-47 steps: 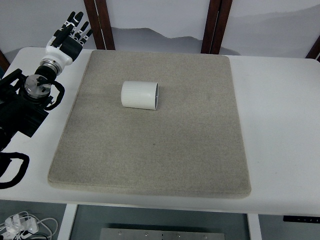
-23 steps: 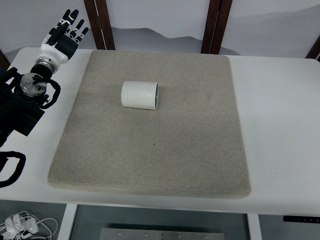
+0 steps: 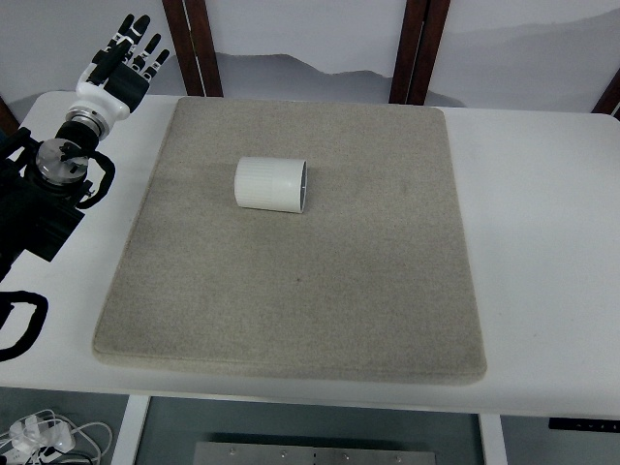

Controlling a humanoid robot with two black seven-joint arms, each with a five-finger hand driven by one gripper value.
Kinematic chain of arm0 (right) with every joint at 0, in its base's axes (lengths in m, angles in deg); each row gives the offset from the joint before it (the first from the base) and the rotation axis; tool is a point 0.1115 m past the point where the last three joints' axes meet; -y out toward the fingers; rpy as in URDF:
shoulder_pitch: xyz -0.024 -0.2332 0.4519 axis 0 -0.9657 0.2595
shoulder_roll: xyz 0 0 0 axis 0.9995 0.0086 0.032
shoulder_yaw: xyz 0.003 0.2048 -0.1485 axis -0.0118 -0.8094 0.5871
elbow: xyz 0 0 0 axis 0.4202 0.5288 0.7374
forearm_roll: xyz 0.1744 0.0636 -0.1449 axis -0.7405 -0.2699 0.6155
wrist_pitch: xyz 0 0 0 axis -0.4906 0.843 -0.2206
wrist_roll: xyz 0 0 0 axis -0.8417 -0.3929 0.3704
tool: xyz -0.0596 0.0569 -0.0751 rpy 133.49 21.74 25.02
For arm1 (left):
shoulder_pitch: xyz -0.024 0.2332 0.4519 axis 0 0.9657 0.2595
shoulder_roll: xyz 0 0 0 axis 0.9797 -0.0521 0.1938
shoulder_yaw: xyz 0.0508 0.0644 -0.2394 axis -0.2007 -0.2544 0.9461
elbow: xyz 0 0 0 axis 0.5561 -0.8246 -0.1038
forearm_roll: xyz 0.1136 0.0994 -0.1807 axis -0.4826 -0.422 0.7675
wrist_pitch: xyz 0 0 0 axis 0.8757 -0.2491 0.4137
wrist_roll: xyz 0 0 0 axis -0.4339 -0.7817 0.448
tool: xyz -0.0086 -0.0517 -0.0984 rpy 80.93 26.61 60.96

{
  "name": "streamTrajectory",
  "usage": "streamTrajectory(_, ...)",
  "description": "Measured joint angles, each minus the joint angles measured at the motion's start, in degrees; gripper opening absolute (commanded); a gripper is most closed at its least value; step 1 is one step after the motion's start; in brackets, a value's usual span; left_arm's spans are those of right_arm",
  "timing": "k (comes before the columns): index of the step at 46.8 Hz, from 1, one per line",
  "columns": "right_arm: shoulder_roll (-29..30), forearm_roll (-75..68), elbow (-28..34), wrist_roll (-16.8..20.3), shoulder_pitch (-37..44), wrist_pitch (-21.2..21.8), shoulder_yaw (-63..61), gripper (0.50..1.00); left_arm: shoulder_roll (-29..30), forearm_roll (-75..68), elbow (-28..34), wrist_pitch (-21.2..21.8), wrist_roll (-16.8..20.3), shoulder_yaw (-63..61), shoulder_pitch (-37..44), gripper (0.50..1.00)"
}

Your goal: Flip white cup upright

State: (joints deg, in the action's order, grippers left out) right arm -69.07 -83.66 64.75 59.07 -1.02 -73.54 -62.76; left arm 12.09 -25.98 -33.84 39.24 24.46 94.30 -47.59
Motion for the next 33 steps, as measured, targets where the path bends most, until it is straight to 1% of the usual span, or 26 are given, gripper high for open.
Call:
streamTrajectory(27, 0.0, 0.0, 0.0, 0.0, 0.0, 0.0, 0.0, 0.952, 1.0, -30.2, 0.0, -5.3, 0.1, -0.6, -3.6, 0.992)
streamTrajectory(33, 0.0, 0.0, 0.0, 0.0, 0.0, 0.0, 0.0, 0.952, 1.3, -36.8, -1.5, -5.9, 0.1, -0.7, -4.8, 0.994)
